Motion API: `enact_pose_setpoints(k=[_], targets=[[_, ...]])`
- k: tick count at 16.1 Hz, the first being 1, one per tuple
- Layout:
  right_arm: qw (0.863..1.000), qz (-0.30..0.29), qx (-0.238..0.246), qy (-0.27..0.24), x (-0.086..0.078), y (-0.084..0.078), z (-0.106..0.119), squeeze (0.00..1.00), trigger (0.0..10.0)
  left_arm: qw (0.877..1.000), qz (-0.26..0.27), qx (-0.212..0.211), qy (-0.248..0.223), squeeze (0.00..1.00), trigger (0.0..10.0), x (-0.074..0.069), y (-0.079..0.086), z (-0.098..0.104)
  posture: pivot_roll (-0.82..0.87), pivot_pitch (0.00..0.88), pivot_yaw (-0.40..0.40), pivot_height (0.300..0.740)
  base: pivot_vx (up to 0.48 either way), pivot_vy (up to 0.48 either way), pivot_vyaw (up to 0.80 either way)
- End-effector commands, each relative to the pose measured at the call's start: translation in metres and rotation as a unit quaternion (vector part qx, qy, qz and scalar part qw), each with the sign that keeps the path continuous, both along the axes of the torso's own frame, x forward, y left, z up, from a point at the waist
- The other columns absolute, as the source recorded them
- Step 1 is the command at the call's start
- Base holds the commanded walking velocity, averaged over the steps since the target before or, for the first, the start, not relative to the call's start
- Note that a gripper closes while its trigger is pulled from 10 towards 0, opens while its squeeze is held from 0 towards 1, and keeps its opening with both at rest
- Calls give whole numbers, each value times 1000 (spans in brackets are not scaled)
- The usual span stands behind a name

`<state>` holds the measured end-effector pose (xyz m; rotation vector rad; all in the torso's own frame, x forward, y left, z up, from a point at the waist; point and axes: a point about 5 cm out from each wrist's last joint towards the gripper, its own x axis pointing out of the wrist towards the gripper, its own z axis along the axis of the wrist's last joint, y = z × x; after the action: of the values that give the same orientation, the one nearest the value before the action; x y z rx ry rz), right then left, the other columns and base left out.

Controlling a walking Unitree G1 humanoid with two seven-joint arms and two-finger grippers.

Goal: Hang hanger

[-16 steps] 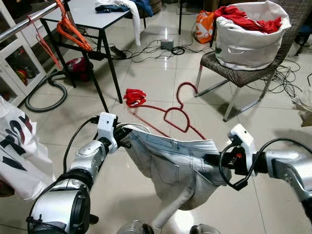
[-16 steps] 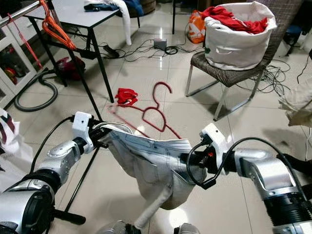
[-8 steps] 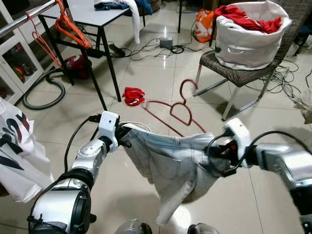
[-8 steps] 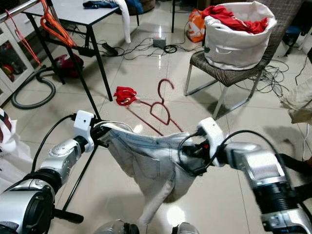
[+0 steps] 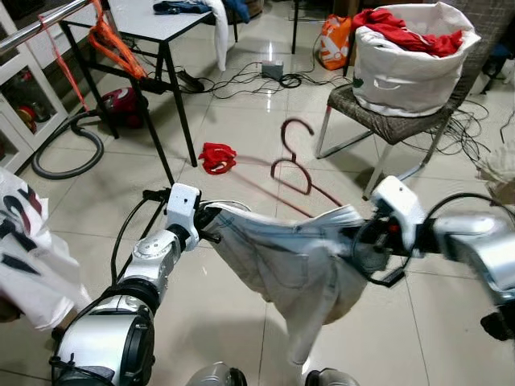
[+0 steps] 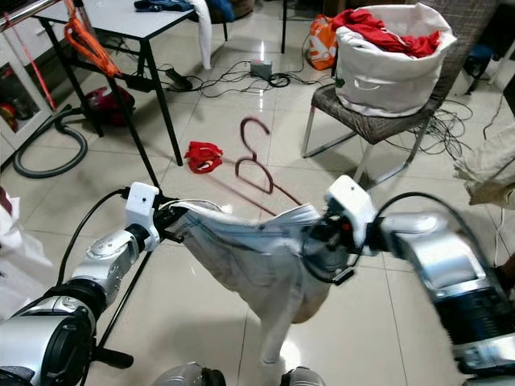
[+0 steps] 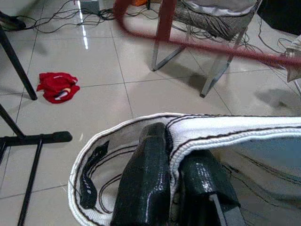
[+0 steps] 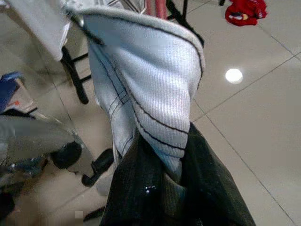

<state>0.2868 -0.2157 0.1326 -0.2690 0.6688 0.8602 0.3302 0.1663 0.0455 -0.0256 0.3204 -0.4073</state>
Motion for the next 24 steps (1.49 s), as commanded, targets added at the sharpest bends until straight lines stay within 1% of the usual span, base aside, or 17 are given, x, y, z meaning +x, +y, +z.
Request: enact_pose_setpoints(k=[1,3,7,9,12,16,17,19,20,22,23,24], targets=[[1000,17,-7,-2,0,1,4,0,10000,1000,7,8,-19,0,0,3,5,6,-194,0,45,740,0,0,0],[999,40,-9,25,-7,3,-7,0,10000,1000,5,19,-24,0,0,3,5,7,-189,0,47,740,0,0,0],[997,59,5,49,-12,10,-13,0,10000,999,10,30,-26,0,0,5,9,9,-178,0,48,740,0,0,0],[997,49,-2,65,-12,6,-22,0,10000,999,13,33,-27,0,0,5,12,9,-176,0,49,740,0,0,0],[995,31,-38,90,-12,0,-45,0,10000,999,13,39,-33,0,0,8,11,13,-174,0,53,740,0,0,0],[994,25,-38,99,-11,-2,-50,0,10000,998,15,48,-44,0,0,11,12,18,-172,0,55,740,0,0,0],[993,23,-29,111,-12,-2,-53,0,10000,997,20,54,-50,0,0,13,14,20,-172,0,56,740,0,0,0],[992,22,-17,124,-14,-2,-56,0,10000,995,17,78,-66,0,0,15,13,25,-172,0,57,740,0,0,0],[992,22,-17,126,-14,-3,-57,0,10000,994,16,81,-71,0,0,17,12,27,-172,0,57,740,0,0,0],[992,43,-41,116,-14,-5,-57,0,10000,993,6,90,-79,0,0,19,9,30,-173,0,60,740,0,0,0],[990,76,-48,108,-17,-1,-55,0,10000,993,5,91,-77,0,0,19,8,29,-175,0,62,740,0,0,0],[988,96,-58,104,-19,0,-55,0,10000,993,4,93,-74,0,0,18,8,28,-174,0,63,740,0,0,0]])
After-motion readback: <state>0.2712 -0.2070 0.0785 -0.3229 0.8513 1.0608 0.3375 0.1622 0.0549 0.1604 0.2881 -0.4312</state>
